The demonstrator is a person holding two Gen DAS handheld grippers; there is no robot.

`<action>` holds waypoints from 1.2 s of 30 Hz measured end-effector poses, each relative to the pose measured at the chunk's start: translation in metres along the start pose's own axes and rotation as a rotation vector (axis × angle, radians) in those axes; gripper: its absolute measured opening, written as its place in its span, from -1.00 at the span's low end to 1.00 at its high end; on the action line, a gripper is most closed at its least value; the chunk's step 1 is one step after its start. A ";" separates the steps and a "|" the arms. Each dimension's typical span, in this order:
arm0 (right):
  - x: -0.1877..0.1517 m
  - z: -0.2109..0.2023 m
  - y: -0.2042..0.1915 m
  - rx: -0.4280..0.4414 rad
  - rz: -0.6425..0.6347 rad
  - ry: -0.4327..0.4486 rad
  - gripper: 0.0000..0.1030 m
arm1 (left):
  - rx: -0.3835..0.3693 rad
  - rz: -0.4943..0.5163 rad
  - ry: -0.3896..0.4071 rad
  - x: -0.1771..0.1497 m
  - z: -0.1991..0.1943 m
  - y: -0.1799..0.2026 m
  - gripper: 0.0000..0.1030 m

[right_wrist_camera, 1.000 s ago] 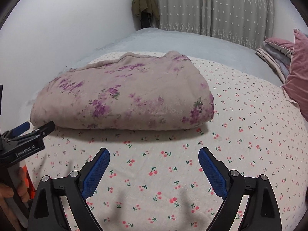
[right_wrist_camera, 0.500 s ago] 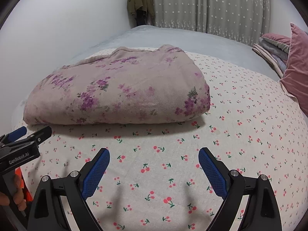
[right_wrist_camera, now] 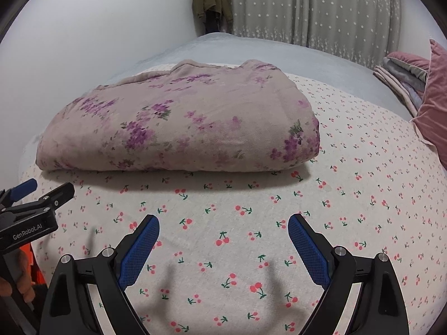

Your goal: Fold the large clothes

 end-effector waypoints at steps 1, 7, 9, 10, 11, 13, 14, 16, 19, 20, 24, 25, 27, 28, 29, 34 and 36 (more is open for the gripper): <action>0.000 0.000 -0.001 0.002 -0.003 0.002 0.84 | -0.001 0.000 0.000 0.000 0.000 0.000 0.98; -0.001 0.000 -0.002 0.002 -0.008 -0.001 0.84 | -0.002 -0.001 -0.008 -0.002 0.000 -0.001 0.98; -0.001 0.001 -0.002 0.001 -0.005 -0.004 0.84 | 0.000 0.000 -0.007 -0.002 0.000 -0.001 0.98; -0.001 0.001 -0.002 0.001 -0.005 -0.004 0.84 | 0.000 0.001 -0.006 -0.002 0.000 -0.001 0.98; -0.002 0.001 -0.002 0.001 -0.006 -0.005 0.84 | 0.001 0.001 -0.006 -0.003 0.000 -0.001 0.98; -0.002 0.001 -0.002 0.001 -0.008 -0.006 0.84 | 0.005 0.005 -0.005 -0.003 0.000 -0.002 0.98; -0.002 0.001 -0.003 0.000 -0.009 -0.007 0.84 | 0.005 0.005 -0.005 -0.003 0.000 -0.002 0.98; -0.003 0.002 -0.003 0.000 -0.010 -0.011 0.84 | 0.003 0.006 -0.006 -0.004 0.001 -0.002 0.98; -0.004 0.004 -0.003 -0.001 -0.011 -0.017 0.84 | 0.003 0.009 -0.006 -0.004 0.001 -0.002 0.98; -0.004 0.004 -0.003 -0.001 -0.011 -0.017 0.84 | 0.002 0.011 -0.006 -0.003 0.001 -0.002 0.98; -0.004 0.003 -0.004 0.002 -0.017 -0.016 0.84 | 0.003 0.014 -0.009 -0.004 0.001 -0.002 0.98; -0.004 0.003 -0.004 0.002 -0.018 -0.016 0.84 | 0.004 0.014 -0.008 -0.003 0.001 -0.002 0.98; -0.005 0.003 -0.004 0.001 -0.019 -0.015 0.84 | 0.005 0.013 -0.006 -0.003 0.001 -0.003 0.98; -0.005 0.003 -0.004 0.001 -0.018 -0.015 0.84 | 0.007 0.013 -0.006 -0.003 0.001 -0.003 0.98; -0.005 0.004 -0.004 0.001 -0.018 -0.015 0.84 | 0.006 0.012 -0.007 -0.003 0.002 -0.004 0.98; -0.006 0.004 -0.004 0.000 -0.022 -0.017 0.84 | 0.019 0.023 -0.020 -0.005 0.004 -0.006 0.98; -0.006 0.004 -0.004 -0.002 -0.023 -0.018 0.84 | 0.015 0.020 -0.028 -0.006 0.006 -0.006 0.98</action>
Point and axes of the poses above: each gripper's, at about its wrist camera, not at the fingertips, and z roughly the way its jaws point, y to its right, x to its top, the point moved 9 cm from there along z, roughly the way its jaws point, and after that the axes turned 11 degrees about y, right-handed, at the moved point
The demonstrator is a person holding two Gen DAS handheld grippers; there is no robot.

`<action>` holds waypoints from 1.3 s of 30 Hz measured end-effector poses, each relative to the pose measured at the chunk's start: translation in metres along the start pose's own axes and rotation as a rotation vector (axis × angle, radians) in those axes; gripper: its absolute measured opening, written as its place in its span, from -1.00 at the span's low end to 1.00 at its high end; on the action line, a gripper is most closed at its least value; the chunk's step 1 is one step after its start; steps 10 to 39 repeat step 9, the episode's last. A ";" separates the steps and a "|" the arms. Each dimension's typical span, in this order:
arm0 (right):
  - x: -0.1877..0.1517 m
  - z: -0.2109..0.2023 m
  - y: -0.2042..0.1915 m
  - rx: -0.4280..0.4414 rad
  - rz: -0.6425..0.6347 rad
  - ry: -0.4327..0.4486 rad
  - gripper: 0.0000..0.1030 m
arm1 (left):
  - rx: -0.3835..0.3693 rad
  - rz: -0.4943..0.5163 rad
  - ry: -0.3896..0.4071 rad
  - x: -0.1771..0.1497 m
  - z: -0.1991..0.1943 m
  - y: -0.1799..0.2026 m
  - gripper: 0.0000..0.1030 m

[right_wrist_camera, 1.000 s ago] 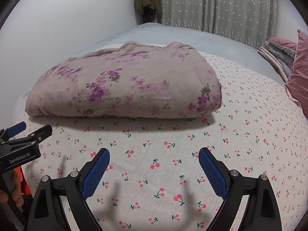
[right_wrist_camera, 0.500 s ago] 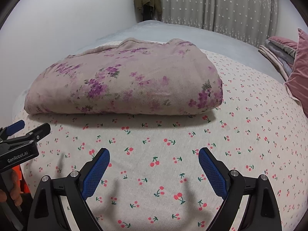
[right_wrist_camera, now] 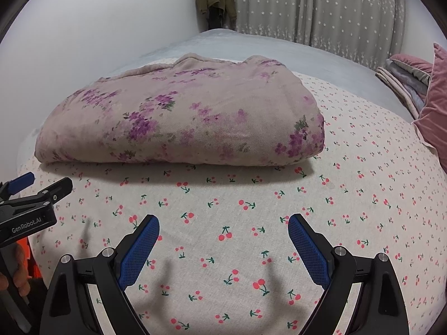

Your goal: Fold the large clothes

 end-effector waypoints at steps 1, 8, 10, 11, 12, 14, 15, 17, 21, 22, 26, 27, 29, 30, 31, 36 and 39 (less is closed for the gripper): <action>0.000 0.000 0.000 0.000 0.000 -0.001 0.84 | 0.000 -0.001 -0.003 -0.001 0.000 0.000 0.98; -0.002 0.001 -0.002 0.004 -0.004 -0.005 0.84 | -0.002 -0.004 -0.009 -0.001 0.002 0.002 0.98; -0.003 0.001 -0.002 0.009 -0.001 -0.007 0.84 | -0.008 -0.003 0.000 0.001 0.001 0.006 0.98; -0.003 0.001 -0.002 0.009 -0.001 -0.007 0.84 | -0.008 -0.003 0.000 0.001 0.001 0.006 0.98; -0.003 0.001 -0.002 0.009 -0.001 -0.007 0.84 | -0.008 -0.003 0.000 0.001 0.001 0.006 0.98; -0.003 0.001 -0.002 0.009 -0.001 -0.007 0.84 | -0.008 -0.003 0.000 0.001 0.001 0.006 0.98; -0.003 0.001 -0.002 0.009 -0.001 -0.007 0.84 | -0.008 -0.003 0.000 0.001 0.001 0.006 0.98; -0.003 0.001 -0.002 0.009 -0.001 -0.007 0.84 | -0.008 -0.003 0.000 0.001 0.001 0.006 0.98; -0.003 0.001 -0.002 0.009 -0.001 -0.007 0.84 | -0.008 -0.003 0.000 0.001 0.001 0.006 0.98; -0.003 0.001 -0.002 0.009 -0.001 -0.007 0.84 | -0.008 -0.003 0.000 0.001 0.001 0.006 0.98; -0.003 0.001 -0.002 0.009 -0.001 -0.007 0.84 | -0.008 -0.003 0.000 0.001 0.001 0.006 0.98; -0.003 0.001 -0.002 0.009 -0.001 -0.007 0.84 | -0.008 -0.003 0.000 0.001 0.001 0.006 0.98; -0.003 0.001 -0.002 0.009 -0.001 -0.007 0.84 | -0.008 -0.003 0.000 0.001 0.001 0.006 0.98; -0.003 0.001 -0.002 0.009 -0.001 -0.007 0.84 | -0.008 -0.003 0.000 0.001 0.001 0.006 0.98; -0.003 0.001 -0.002 0.009 -0.001 -0.007 0.84 | -0.008 -0.003 0.000 0.001 0.001 0.006 0.98; -0.003 0.001 -0.002 0.009 -0.001 -0.007 0.84 | -0.008 -0.003 0.000 0.001 0.001 0.006 0.98; -0.003 0.001 -0.002 0.009 -0.001 -0.007 0.84 | -0.008 -0.003 0.000 0.001 0.001 0.006 0.98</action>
Point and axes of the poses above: each gripper's, at about its wrist camera, not at the fingertips, and z roughly the way its jaws point, y to its right, x to its top, the point moved 9 cm from there along z, roughly the way its jaws point, and after that the axes turned 11 degrees about y, right-handed, at the moved point
